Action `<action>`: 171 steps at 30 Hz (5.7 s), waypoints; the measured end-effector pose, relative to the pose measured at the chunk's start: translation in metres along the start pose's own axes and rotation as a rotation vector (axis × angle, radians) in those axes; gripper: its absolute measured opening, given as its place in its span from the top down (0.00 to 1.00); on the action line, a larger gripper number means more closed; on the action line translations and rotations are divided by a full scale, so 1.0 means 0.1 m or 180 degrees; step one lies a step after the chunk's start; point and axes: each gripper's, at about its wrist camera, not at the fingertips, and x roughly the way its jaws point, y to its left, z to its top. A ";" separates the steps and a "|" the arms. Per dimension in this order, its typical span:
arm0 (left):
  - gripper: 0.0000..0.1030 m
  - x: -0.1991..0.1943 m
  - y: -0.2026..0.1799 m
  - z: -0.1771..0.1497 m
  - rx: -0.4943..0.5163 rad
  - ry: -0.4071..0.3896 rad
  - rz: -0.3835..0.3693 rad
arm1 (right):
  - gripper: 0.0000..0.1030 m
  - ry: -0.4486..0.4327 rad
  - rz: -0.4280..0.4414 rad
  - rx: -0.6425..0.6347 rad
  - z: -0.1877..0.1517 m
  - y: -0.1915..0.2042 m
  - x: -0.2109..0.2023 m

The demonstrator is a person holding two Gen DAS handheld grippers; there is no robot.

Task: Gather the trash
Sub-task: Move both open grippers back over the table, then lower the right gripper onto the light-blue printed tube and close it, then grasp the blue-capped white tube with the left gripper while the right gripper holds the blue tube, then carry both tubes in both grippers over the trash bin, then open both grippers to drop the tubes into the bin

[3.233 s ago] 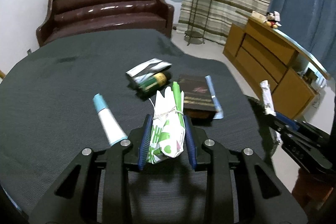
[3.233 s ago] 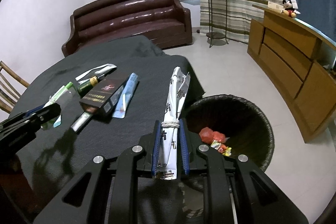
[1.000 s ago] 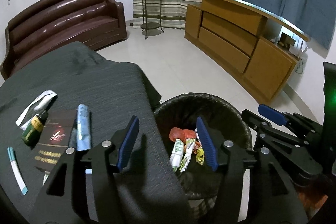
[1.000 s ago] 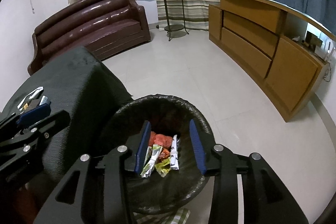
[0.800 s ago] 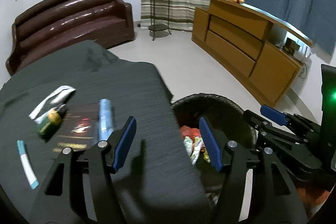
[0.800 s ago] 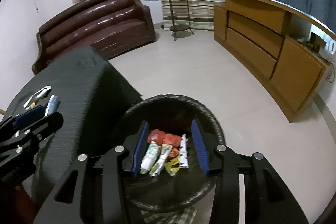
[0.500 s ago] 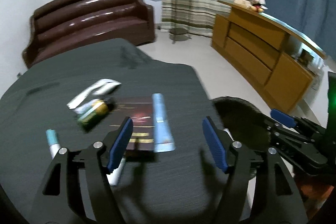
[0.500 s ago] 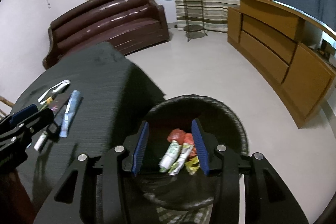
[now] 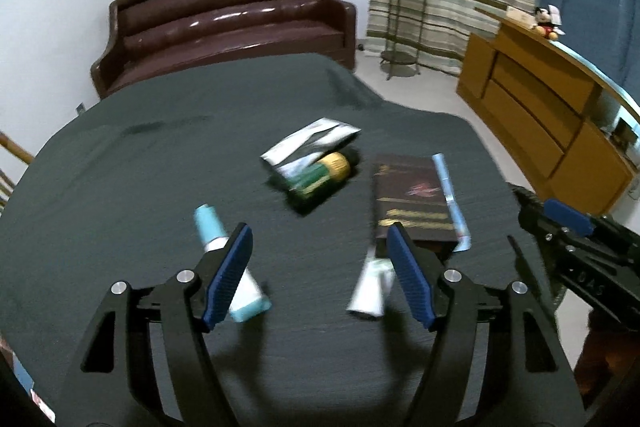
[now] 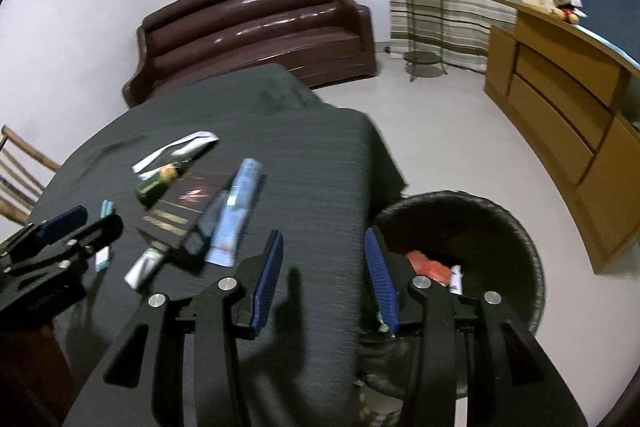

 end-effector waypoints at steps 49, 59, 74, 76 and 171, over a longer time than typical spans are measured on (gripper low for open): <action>0.43 0.31 0.67 -0.12 -0.0610 0.0386 0.0149 | 0.77 0.0320 -0.0051 -0.0295 0.15 0.49 0.40; 0.80 0.30 0.53 -0.12 -0.0302 0.0311 0.0049 | 0.78 0.0312 -0.0018 -0.0278 0.13 0.47 0.38; 0.85 0.26 0.53 -0.13 -0.0279 0.0215 -0.0203 | 0.79 0.0302 0.0002 -0.0272 0.08 0.46 0.33; 0.85 0.25 0.50 -0.14 -0.0255 0.0196 -0.0205 | 0.79 0.0294 0.0003 -0.0268 0.07 0.46 0.31; 0.41 0.38 -1.93 0.16 0.0774 0.0004 -0.0900 | 0.47 -0.0115 -0.0877 0.0570 -0.14 -1.27 -0.25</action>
